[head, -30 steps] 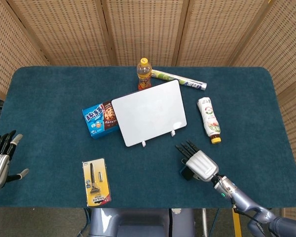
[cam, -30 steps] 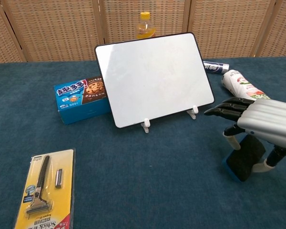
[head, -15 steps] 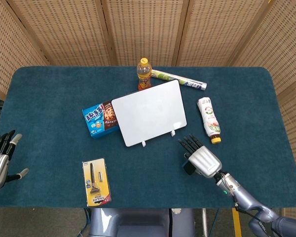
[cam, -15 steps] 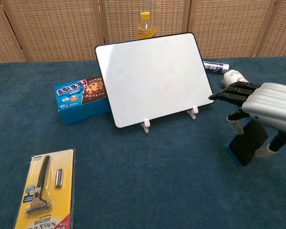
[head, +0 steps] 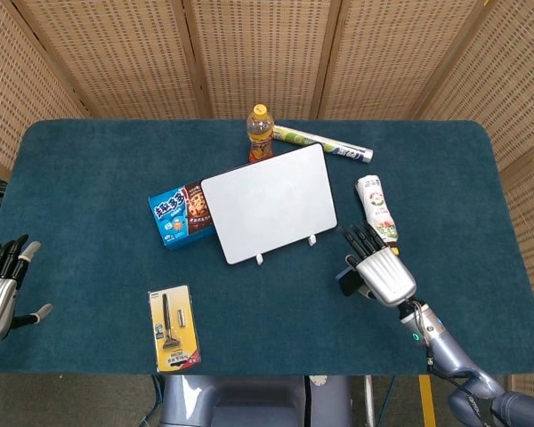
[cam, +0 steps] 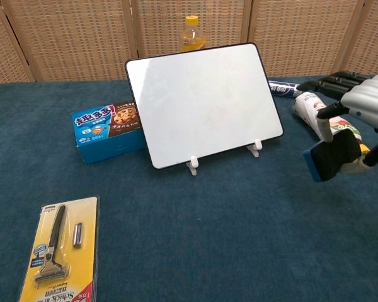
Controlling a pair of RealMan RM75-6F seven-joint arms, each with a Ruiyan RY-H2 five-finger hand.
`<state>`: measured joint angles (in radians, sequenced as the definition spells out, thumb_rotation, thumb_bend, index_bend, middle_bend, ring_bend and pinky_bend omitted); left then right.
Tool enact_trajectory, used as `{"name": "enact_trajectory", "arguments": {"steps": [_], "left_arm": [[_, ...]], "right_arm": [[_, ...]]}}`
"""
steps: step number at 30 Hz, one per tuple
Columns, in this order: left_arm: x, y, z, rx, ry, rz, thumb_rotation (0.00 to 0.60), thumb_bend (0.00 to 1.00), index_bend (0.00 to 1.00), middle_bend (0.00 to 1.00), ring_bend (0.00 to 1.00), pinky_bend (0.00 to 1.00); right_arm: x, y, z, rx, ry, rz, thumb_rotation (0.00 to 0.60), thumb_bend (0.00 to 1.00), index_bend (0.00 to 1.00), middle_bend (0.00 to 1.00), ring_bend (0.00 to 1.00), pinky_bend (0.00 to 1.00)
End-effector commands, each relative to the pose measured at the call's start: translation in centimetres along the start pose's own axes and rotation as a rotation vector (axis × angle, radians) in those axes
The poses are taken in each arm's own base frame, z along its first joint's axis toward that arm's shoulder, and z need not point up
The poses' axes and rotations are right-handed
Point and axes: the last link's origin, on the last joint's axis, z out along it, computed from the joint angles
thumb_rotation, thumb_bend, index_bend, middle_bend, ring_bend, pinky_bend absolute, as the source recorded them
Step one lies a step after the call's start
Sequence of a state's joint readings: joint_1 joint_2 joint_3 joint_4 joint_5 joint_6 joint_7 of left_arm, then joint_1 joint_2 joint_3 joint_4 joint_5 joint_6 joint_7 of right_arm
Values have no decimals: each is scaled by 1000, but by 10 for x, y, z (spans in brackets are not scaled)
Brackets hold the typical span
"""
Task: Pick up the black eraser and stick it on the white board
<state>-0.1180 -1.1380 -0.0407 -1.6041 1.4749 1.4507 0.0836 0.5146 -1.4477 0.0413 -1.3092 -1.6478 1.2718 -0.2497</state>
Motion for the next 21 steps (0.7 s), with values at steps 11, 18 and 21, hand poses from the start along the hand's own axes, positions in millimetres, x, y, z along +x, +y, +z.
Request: {"name": "enact_trajectory", "arguments": {"steps": [11, 18, 21], "left_arm": [[2, 1, -2, -9, 10, -4, 600, 125, 0, 0, 0, 0], [1, 2, -3, -20, 6, -5, 600, 125, 0, 0, 0, 0], [1, 2, -3, -26, 5, -6, 600, 125, 0, 0, 0, 0]], "right_arm": [[23, -10, 13, -44, 114, 28, 600, 131, 569, 55, 0, 19], [28, -25, 34, -55, 126, 51, 600, 131, 571, 55, 0, 19], [31, -31, 43, -56, 128, 58, 600, 131, 572, 55, 0, 19]]}}
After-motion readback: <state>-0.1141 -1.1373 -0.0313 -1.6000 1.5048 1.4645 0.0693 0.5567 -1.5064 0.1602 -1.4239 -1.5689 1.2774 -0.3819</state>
